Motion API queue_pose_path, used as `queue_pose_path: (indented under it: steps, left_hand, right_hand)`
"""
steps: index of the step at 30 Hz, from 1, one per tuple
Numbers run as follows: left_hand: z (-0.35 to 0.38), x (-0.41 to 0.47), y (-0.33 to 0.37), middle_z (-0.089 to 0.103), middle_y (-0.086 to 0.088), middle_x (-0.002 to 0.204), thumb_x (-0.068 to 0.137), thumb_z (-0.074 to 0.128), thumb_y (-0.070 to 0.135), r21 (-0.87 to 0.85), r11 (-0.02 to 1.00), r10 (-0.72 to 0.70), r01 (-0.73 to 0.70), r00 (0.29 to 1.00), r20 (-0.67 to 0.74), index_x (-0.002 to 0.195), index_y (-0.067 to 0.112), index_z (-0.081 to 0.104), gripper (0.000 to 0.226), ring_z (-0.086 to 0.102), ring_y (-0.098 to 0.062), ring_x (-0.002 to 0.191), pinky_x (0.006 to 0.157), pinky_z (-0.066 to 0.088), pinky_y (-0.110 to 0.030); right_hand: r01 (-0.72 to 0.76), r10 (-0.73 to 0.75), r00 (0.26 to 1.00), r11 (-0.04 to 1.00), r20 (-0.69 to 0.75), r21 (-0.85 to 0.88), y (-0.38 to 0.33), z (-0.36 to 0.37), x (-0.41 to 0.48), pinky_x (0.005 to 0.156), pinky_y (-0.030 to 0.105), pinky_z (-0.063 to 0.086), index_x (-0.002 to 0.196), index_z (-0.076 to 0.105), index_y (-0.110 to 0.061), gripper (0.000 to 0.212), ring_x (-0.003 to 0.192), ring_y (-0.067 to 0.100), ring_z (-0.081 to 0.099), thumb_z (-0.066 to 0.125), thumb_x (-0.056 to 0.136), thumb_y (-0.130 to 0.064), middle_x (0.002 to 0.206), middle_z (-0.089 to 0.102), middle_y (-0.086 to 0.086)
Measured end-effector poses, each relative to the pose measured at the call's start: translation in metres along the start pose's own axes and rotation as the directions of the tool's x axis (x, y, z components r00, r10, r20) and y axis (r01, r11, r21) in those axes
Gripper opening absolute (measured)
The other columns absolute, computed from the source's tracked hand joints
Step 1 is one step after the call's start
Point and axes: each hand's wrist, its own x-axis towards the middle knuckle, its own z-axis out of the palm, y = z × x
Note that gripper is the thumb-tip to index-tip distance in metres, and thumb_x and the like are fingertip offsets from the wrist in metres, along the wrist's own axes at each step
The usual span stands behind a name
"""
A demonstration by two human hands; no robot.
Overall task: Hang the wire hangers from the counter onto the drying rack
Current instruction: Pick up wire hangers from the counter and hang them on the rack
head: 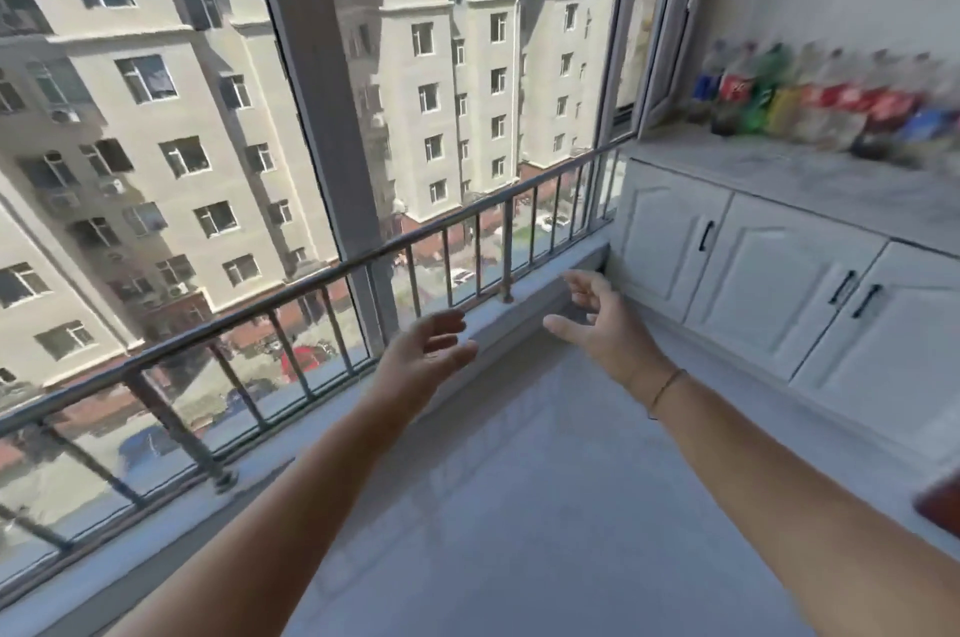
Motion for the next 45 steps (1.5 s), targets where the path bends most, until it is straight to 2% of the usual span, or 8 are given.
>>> queue_pose_path:
  steps: [4,10,14,19,26,30,38,45]
  left_hand:
    - [0.064,0.05,0.009,0.062,-0.004,0.12,0.083,0.068,0.013,-0.023,1.0,-0.002,0.004,0.996,0.094,0.118,0.021,0.057,0.037,0.059,-0.016,0.111,0.087,0.05,-0.018]
    - [0.147,0.138,0.012,0.062,-0.003,0.122,0.083,0.069,0.015,-0.002,1.0,0.015,-0.014,0.97,0.245,0.12,0.02,0.057,0.04,0.058,-0.017,0.114,0.099,0.046,-0.031]
    - [0.208,0.208,0.018,0.061,-0.003,0.123,0.084,0.068,0.014,-0.009,0.999,0.049,-0.049,0.94,0.336,0.125,0.016,0.055,0.044,0.058,-0.016,0.114,0.092,0.046,-0.024]
    - [0.28,0.304,0.034,0.061,0.003,0.122,0.083,0.069,0.017,-0.051,0.996,0.087,-0.072,0.901,0.425,0.125,0.018,0.056,0.044,0.058,-0.011,0.111,0.085,0.045,-0.016]
    - [0.371,0.423,0.059,0.063,0.005,0.119,0.082,0.07,0.019,-0.099,0.993,0.106,-0.062,0.838,0.536,0.119,0.026,0.058,0.039,0.057,-0.013,0.114,0.095,0.044,-0.027]
    - [0.428,0.475,0.067,0.063,0.007,0.119,0.083,0.07,0.02,-0.079,0.995,0.1,-0.066,0.807,0.582,0.122,0.025,0.057,0.041,0.057,-0.011,0.114,0.093,0.044,-0.026]
    - [0.558,0.573,0.073,0.063,0.01,0.117,0.083,0.069,0.021,-0.068,0.997,0.078,-0.046,0.788,0.61,0.118,0.028,0.058,0.037,0.057,-0.008,0.113,0.092,0.042,-0.024]
    - [0.671,0.664,0.088,0.064,0.007,0.116,0.083,0.069,0.019,-0.085,0.996,0.051,-0.001,0.814,0.579,0.114,0.029,0.058,0.034,0.058,-0.011,0.112,0.092,0.043,-0.024]
  right_hand:
    - [-0.048,0.046,0.995,0.999,-0.092,-0.022,0.041,-0.062,0.016,0.093,0.024,0.035,0.131,0.043,-0.021,0.061,0.12,0.014,0.046,0.072,0.078,-0.024,0.133,0.047,0.002]
    - [-0.139,0.134,0.959,0.99,-0.25,-0.003,0.099,-0.14,0.04,0.091,0.022,0.033,0.131,0.042,-0.019,0.062,0.117,0.01,0.045,0.073,0.077,-0.022,0.133,0.047,0.001]
    - [-0.189,0.173,0.925,0.982,-0.337,-0.016,0.137,-0.195,0.069,0.093,0.022,0.033,0.13,0.041,-0.021,0.061,0.12,0.012,0.045,0.073,0.078,-0.022,0.134,0.045,0.001]
    - [-0.241,0.229,0.88,0.97,-0.415,0.024,0.169,-0.264,0.119,0.081,0.01,0.035,0.133,0.04,-0.024,0.062,0.122,0.008,0.044,0.071,0.079,-0.025,0.134,0.044,-0.006]
    - [-0.31,0.296,0.774,0.948,-0.56,0.072,0.212,-0.346,0.182,0.091,0.02,0.034,0.13,0.043,-0.019,0.057,0.115,0.011,0.048,0.07,0.08,-0.016,0.13,0.049,-0.002]
    - [-0.337,0.329,0.73,0.936,-0.599,0.103,0.245,-0.391,0.207,0.087,0.014,0.038,0.124,0.049,-0.018,0.046,0.113,0.012,0.051,0.068,0.082,-0.016,0.125,0.053,-0.004]
    - [-0.355,0.36,0.679,0.924,-0.639,0.143,0.325,-0.503,0.279,0.094,0.026,0.043,0.11,0.056,-0.022,0.031,0.107,0.013,0.056,0.066,0.082,-0.011,0.112,0.059,-0.004]
    - [-0.367,0.363,0.715,0.922,-0.598,0.122,0.397,-0.617,0.361,0.069,0.013,0.049,0.108,0.057,-0.022,0.028,0.103,0.012,0.057,0.066,0.082,-0.013,0.11,0.061,-0.002]
